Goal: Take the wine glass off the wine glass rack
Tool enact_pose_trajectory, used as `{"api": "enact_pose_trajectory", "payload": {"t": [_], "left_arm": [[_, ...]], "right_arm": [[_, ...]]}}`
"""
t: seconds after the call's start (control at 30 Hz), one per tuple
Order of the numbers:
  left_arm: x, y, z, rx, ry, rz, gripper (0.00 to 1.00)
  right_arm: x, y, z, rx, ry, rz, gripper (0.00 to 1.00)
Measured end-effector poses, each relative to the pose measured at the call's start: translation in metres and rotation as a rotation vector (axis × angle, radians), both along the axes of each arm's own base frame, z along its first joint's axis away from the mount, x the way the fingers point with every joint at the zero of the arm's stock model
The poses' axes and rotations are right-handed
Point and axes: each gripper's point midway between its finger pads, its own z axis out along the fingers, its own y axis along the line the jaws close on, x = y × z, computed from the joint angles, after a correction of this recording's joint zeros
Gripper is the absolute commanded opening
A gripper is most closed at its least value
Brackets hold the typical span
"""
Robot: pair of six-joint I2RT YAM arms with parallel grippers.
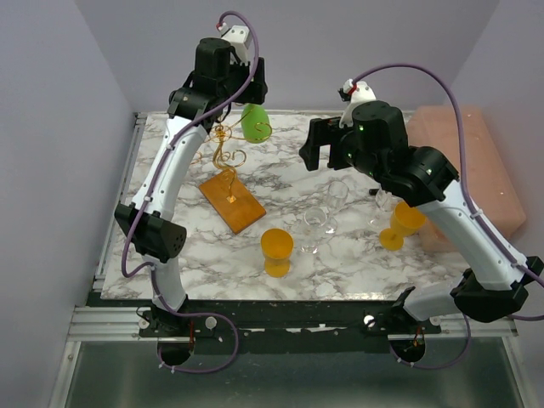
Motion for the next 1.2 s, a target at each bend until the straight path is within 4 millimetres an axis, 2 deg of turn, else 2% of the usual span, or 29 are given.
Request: {"api": "enact_pose_trajectory", "payload": {"t": [0.43,0.67,1.2], "left_arm": [[-0.004,-0.01,-0.005,0.006,0.012,-0.021,0.74],[-0.005,-0.009,-0.026,0.029,0.058,-0.022,0.74],[-0.026,-0.002,-0.014,0.036,0.042,-0.034,0.74]], "right_arm": [[-0.002,-0.002,0.004,0.01,-0.006,0.001,1.0],[-0.003,-0.001,0.004,0.014,-0.003,0.008,1.0],[-0.008,0.002,0.007,0.034,0.002,0.029,1.0]]}}
